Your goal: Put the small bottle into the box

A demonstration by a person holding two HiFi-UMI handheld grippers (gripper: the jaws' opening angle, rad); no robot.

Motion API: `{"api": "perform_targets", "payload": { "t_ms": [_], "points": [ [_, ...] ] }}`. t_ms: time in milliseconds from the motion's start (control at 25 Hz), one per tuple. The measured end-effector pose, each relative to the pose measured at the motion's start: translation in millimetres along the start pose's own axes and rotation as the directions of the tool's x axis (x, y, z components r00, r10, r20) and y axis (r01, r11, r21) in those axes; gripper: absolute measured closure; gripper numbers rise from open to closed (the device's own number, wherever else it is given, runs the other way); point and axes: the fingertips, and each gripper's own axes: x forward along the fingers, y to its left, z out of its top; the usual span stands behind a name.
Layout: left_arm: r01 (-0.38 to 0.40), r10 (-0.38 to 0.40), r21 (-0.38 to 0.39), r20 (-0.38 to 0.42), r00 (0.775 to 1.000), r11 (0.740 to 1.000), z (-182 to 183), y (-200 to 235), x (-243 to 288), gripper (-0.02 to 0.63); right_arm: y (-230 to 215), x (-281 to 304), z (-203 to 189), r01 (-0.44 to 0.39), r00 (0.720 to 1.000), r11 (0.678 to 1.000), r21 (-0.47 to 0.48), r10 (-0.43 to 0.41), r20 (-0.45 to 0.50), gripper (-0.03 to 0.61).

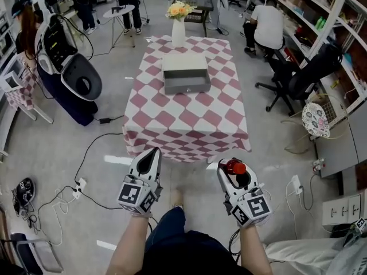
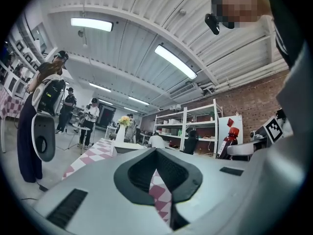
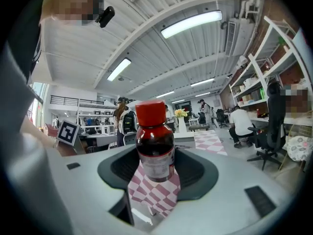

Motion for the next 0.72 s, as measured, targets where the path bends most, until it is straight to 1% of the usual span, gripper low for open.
{"api": "perform_targets", "payload": {
  "t_ms": [320,520,720],
  "points": [
    [0.025,-0.025,0.0,-0.026,0.999,1.0,8.2,51.9,97.0,0.602,-42.1,98.3,12.4,0.002,1.0,1.0,0.019,-0.002,-0.016,0.348],
    [0.039,-0.039,-0.009,-0.038,0.999,0.999,3.7,85.1,141.7,0.603,-59.9,152.2,12.3,0.007,1.0,1.0,0.022,-0.006,-0.03,0.348],
    [0.052,-0.053,-0.018,-0.054,0.997,0.998,-3.0,111.5,172.4,0.603,-66.7,195.8,8.0,0.0,0.999,1.0,0.023,0.001,-0.047,0.348]
  ]
}}
